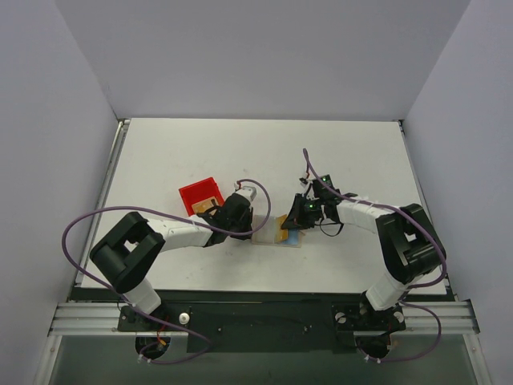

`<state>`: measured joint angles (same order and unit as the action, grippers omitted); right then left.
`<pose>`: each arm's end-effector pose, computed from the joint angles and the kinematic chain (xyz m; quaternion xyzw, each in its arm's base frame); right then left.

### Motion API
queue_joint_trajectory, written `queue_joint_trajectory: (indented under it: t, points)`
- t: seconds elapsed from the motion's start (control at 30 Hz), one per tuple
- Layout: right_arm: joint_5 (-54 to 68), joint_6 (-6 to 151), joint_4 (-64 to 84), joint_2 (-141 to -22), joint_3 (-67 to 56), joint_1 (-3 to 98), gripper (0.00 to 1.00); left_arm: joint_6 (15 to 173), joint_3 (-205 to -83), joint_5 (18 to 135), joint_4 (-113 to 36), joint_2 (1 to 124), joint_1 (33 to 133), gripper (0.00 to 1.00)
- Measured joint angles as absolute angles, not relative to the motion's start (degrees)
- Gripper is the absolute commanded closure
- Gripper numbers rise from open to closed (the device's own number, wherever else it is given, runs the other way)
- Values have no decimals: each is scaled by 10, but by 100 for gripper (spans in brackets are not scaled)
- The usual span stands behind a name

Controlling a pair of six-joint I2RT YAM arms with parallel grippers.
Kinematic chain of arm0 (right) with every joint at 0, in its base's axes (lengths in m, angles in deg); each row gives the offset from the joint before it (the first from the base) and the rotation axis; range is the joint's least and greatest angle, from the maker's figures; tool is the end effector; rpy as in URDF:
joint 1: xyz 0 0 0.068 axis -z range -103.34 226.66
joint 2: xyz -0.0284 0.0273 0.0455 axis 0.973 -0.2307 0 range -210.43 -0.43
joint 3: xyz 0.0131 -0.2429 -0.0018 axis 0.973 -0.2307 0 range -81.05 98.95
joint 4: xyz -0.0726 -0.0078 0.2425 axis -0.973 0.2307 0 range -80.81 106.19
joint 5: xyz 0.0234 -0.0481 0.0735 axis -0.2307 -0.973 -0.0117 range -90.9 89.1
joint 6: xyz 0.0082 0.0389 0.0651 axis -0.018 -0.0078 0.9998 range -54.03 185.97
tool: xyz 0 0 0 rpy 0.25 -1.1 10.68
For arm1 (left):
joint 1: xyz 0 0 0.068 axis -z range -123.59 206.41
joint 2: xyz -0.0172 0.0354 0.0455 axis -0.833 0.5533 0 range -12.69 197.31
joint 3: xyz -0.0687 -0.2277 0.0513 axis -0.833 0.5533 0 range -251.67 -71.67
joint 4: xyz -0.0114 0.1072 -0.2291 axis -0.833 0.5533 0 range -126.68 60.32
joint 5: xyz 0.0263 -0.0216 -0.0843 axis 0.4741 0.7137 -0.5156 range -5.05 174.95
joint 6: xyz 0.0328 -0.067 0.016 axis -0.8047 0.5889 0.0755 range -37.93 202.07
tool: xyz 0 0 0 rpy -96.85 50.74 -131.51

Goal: Put the credit cards into the card holder
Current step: Insert the credit card into the card holder.

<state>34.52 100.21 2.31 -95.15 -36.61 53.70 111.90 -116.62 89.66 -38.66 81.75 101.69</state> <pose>0.2877 0.1627 0.1157 -0.0338 0.8825 0.4257 0.1971 0.2365 -0.2311 0.1036 0.1105 0.9248 -0.1903 0.3105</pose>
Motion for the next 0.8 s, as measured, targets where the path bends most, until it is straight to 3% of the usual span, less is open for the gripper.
queue_joint_trajectory:
  t: [0.8]
  points:
    - [313,1024,19,-887,-400,546,100,1144,-1157,887,-404,817,1018,100]
